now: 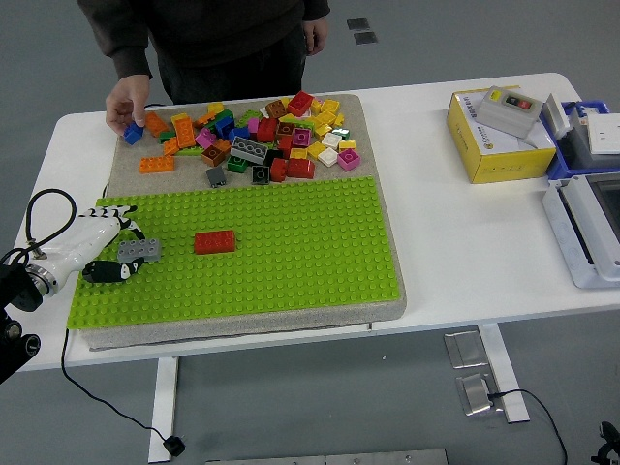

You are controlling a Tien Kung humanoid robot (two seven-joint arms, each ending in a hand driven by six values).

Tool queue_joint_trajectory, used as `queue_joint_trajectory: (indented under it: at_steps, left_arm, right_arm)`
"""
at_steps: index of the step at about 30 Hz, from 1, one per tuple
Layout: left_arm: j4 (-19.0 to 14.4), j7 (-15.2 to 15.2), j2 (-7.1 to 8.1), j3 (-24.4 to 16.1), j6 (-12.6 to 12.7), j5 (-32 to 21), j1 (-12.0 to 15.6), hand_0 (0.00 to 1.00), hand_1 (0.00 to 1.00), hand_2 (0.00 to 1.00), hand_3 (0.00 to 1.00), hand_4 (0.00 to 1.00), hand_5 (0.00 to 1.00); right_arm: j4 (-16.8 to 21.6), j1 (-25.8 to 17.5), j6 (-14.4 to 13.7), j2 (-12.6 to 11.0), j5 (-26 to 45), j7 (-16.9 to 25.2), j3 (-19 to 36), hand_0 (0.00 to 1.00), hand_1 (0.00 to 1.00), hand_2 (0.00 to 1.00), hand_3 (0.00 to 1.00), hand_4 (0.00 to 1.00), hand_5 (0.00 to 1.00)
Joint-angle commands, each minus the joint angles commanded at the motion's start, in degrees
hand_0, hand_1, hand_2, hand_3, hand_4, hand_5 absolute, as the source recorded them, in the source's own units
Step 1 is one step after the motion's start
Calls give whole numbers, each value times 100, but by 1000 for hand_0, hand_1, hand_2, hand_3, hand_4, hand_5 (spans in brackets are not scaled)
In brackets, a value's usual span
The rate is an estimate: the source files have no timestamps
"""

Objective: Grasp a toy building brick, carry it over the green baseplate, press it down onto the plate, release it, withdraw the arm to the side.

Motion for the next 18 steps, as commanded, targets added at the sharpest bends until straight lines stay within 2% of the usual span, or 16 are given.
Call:
queue_joint_trajectory:
  at_steps: [18]
  left_arm:
    - [48, -54, -18, -8, 47, -83, 20, 998, 998, 998, 596, 619, 239]
  right_arm:
    - [-8, 9, 7, -3, 23, 23, -10, 639, 628, 679, 766, 560, 998]
